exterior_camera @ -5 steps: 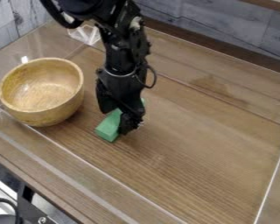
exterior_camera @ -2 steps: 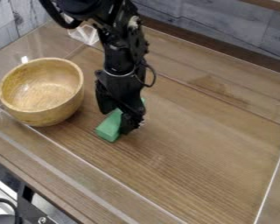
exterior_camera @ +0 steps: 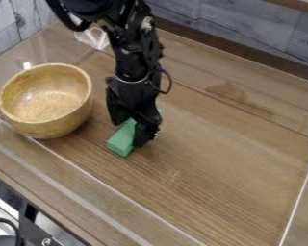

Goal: Put green stick into wooden bowl

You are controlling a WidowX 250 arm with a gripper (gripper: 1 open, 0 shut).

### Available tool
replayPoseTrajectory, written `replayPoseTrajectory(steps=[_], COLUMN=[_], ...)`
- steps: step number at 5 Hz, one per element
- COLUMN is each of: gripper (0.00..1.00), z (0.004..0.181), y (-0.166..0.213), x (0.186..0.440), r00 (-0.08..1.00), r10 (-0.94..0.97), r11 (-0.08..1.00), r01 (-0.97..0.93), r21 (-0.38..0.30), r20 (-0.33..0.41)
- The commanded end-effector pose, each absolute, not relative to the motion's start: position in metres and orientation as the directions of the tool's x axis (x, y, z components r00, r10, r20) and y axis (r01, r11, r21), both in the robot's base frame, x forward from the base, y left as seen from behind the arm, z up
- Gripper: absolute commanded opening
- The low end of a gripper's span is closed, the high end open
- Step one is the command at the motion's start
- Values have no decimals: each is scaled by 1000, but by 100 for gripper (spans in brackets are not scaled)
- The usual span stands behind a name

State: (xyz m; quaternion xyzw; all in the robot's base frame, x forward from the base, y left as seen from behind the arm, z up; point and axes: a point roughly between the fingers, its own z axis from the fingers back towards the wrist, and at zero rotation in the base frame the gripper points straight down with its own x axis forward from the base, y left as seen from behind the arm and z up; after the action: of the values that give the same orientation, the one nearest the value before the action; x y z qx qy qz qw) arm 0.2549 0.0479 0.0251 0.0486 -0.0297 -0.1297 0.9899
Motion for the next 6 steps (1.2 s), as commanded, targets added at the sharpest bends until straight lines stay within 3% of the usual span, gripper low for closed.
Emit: replayPoseTrajectory(steps=[1,6], gripper=[0,0], z=[33,25], y=[52,51], x=[264,251], r00=[965,980], r10=[-247,-198], r11=[964,979], r01=[236,197], r21=[122,48], r20=[88,26])
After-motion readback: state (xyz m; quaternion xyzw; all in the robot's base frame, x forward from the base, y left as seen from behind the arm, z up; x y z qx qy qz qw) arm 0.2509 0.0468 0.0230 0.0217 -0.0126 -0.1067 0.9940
